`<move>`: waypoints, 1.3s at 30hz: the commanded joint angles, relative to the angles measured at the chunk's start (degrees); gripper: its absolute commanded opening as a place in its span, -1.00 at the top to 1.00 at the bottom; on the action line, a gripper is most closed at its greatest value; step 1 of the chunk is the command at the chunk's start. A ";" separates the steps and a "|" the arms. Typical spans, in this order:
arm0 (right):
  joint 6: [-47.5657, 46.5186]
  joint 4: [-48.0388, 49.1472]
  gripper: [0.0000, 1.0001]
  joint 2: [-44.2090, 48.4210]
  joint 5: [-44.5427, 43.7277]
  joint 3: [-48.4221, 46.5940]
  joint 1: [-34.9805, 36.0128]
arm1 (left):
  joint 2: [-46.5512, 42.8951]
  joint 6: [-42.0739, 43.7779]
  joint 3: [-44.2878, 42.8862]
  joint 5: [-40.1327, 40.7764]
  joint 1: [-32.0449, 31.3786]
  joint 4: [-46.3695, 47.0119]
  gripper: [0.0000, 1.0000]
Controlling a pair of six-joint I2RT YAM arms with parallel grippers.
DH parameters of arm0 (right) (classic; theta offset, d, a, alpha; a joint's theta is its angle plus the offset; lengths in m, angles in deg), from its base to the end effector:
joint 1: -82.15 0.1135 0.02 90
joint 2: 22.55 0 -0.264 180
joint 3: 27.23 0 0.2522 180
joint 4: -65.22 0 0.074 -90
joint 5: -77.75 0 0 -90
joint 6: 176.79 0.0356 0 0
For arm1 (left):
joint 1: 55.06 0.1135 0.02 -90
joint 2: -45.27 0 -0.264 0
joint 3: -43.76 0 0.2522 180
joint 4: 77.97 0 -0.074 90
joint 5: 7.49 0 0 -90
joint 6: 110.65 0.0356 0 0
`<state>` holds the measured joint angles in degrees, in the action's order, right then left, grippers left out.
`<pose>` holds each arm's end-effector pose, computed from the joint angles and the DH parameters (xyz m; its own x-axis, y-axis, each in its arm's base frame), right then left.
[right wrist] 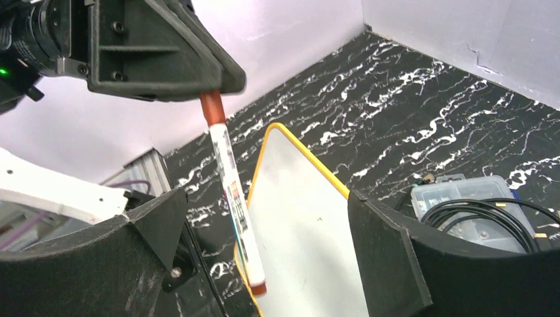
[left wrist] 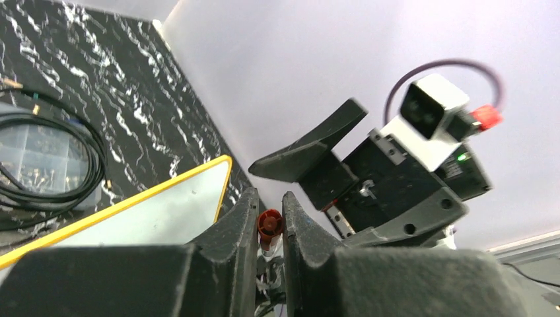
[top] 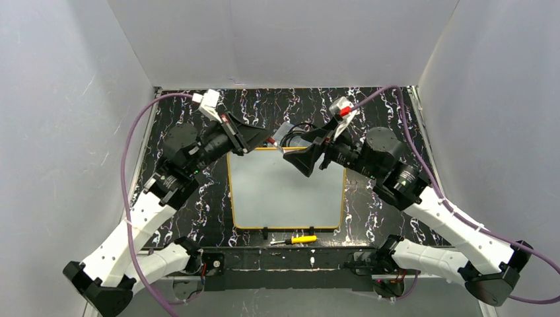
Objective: Write a sentence on the whiteboard
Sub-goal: Open the whiteboard marker from the pen cap.
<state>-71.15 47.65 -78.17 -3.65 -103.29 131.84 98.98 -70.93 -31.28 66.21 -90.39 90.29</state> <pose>0.1359 0.1684 0.4249 -0.1981 0.1785 -0.9638 -0.8278 0.4960 0.2620 0.1617 -0.1269 0.4360 -0.5137 -0.5408 -0.6661 0.6035 0.3240 -0.7285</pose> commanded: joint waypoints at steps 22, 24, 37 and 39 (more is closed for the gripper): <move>32.50 43.63 -0.75 0.45 13.08 10.85 0.23 | -9.26 -16.16 6.04 -6.06 5.89 17.35 1.00; 33.28 45.04 -0.68 0.01 13.82 11.05 0.30 | -9.20 -16.54 6.14 -6.38 5.89 17.78 1.00; 36.96 44.15 -0.16 -1.78 14.81 10.16 0.32 | -9.11 -15.80 7.48 -5.34 5.84 19.34 1.00; 36.50 43.03 -0.13 -1.73 14.44 10.01 0.31 | -8.99 -15.80 7.54 -5.48 5.89 19.87 1.00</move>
<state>-35.31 89.70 -79.96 10.40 -91.20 131.84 90.46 -87.30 -23.85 61.10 -84.80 106.64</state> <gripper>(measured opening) 0.577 0.120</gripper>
